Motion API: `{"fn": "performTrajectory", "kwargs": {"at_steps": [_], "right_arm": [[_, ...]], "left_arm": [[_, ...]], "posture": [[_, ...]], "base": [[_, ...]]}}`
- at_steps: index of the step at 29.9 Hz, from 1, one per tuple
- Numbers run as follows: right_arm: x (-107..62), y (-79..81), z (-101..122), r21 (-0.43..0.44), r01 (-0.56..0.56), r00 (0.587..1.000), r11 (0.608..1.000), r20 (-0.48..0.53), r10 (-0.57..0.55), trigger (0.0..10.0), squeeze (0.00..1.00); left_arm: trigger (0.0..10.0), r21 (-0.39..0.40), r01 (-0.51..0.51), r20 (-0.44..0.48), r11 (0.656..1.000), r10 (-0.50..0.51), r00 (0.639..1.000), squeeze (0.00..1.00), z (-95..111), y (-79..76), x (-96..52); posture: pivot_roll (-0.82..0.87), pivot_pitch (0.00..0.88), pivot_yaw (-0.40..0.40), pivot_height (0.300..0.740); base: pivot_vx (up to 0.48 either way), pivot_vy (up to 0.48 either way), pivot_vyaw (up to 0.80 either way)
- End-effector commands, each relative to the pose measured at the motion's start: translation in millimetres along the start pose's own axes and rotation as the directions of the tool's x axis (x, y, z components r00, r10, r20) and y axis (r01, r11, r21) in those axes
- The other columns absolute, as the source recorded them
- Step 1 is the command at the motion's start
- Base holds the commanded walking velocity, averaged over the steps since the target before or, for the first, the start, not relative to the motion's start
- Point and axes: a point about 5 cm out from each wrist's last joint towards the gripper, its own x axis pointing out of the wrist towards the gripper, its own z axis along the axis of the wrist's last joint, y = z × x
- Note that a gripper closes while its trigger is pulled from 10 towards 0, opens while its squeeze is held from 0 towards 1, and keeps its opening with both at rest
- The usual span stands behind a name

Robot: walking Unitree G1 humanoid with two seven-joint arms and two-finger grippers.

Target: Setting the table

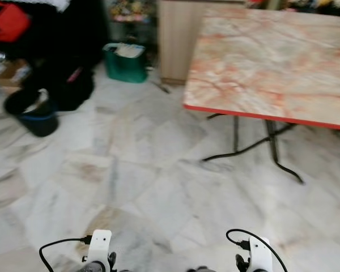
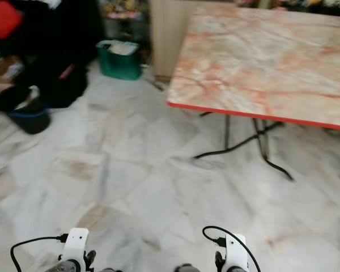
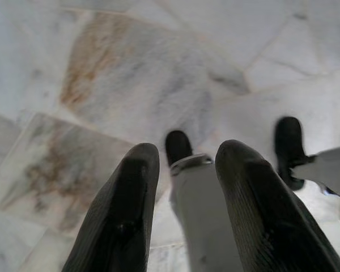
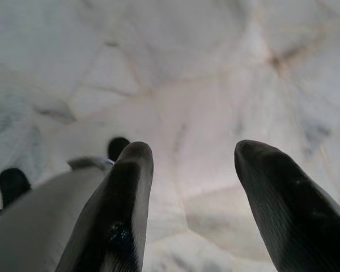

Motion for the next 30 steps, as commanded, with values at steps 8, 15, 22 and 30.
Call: {"fn": "performTrajectory", "kwargs": {"at_steps": [8,15,22,30], "right_arm": [[-1.0,2.9,-5,0.026,-0.001,1.0,1.0,-0.005,0.001,10.0,0.0],[-0.8,0.5,-4,0.019,0.007,1.0,1.0,-0.004,-0.007,10.0,0.0],[0.2,-6.9,3,0.025,0.018,1.0,1.0,0.007,-0.019,10.0,0.0],[0.0,-6.0,1,0.03,0.022,1.0,0.999,-0.001,-0.022,10.0,0.0]], "left_arm": [[10.0,0.019,-0.021,-0.047,1.0,0.022,0.999,0.0,-12,10.4,-3.1],[10.0,0.02,-0.038,-0.047,0.999,0.039,0.998,0.0,-12,10.8,-3.1],[10.0,0.03,-0.038,-0.058,0.999,0.039,0.998,0.0,-15,10.3,-3.6],[10.0,0.032,-0.033,-0.051,0.999,0.035,0.998,0.0,-13,9.8,-3.1]], "posture": [[-0.05,0.183,-0.004,0.74],[-0.06,0.205,-0.015,0.74],[-0.07,0.205,-0.003,0.74],[-0.07,0.206,0.003,0.74]], "base": [[0.0,0.0,0.0],[0.0,-0.153,0.0],[0.0,-0.268,0.0],[0.0,-0.259,0.0]]}}
